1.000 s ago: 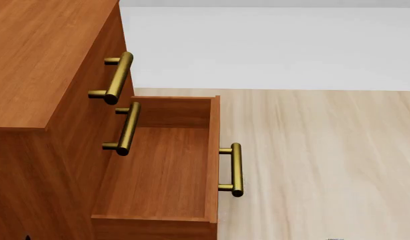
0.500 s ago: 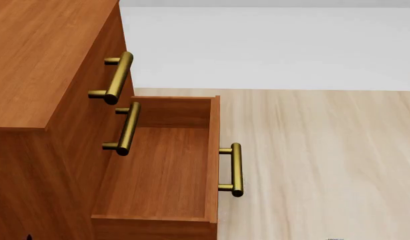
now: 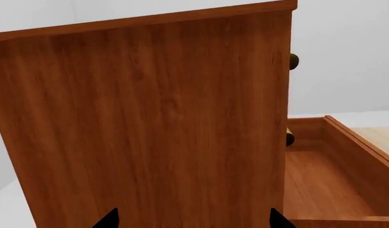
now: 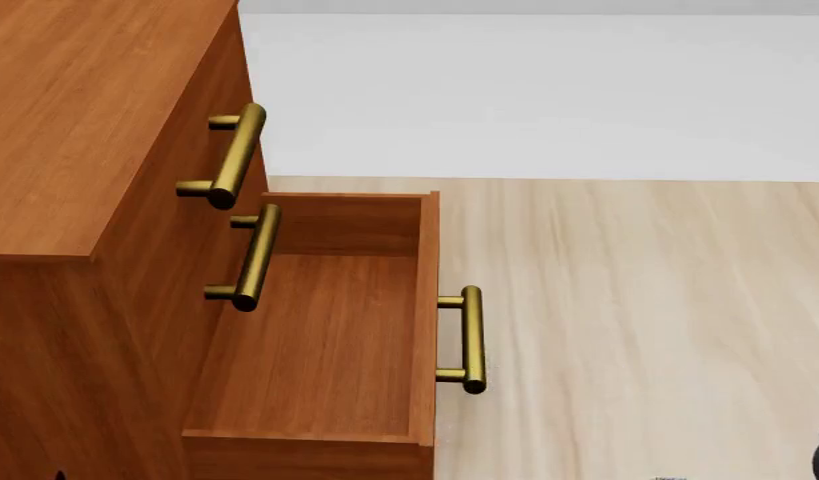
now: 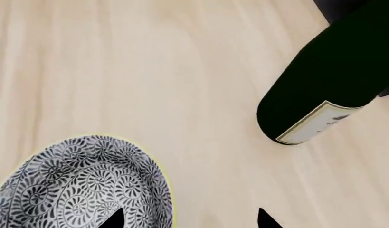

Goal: Put the bowl in the bottom drawer of the cabinet.

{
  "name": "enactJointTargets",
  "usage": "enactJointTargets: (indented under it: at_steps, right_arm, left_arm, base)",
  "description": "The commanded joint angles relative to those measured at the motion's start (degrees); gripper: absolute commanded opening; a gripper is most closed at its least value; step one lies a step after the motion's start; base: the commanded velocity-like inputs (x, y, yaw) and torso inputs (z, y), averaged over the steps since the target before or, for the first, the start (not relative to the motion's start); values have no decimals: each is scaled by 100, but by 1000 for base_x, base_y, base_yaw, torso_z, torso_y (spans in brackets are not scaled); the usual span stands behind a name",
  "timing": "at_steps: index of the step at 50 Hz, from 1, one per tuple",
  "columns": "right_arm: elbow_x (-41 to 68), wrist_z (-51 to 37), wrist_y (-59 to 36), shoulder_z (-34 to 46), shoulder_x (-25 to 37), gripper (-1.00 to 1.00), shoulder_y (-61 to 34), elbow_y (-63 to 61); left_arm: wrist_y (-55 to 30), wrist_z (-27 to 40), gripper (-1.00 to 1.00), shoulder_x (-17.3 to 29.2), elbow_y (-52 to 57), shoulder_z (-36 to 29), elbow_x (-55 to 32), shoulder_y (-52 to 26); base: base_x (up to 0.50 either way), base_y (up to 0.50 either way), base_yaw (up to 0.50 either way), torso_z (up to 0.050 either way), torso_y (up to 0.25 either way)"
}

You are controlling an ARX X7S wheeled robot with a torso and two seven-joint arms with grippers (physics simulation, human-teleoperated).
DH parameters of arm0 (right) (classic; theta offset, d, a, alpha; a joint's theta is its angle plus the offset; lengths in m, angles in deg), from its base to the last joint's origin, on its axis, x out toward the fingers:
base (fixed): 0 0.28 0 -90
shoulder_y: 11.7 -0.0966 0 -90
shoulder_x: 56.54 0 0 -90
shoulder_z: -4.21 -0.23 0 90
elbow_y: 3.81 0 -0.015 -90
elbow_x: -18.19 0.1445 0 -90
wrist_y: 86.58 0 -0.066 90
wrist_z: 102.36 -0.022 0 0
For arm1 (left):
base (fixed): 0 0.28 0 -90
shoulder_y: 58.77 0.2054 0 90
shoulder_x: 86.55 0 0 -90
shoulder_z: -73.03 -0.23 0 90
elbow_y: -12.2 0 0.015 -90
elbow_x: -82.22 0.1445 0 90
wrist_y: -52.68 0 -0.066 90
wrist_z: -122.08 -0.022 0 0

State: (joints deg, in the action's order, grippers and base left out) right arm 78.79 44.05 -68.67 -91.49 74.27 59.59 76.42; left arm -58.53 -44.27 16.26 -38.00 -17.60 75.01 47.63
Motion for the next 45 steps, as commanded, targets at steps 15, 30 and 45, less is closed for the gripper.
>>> enactJointTargets:
  at_steps: [15,30,45]
  right_arm:
    - [-655,622,641,730,-128,100,-304,968]
    - [-777,864,899,895,-262,100,-316,1280]
    - [-883,1081,1103,1049,-342,100,-349,1508]
  left_arm:
    - [92,78,100,100,-32,-38,-138,26]
    - [126,152,100,153,-59,-85,-166,30]
    - [133,220,100,202,-67,-134,-193,33]
  base:
    - [0,0,0,0,0]
    - [0,0,0,0,0]
    - [0,0,0,0,0]
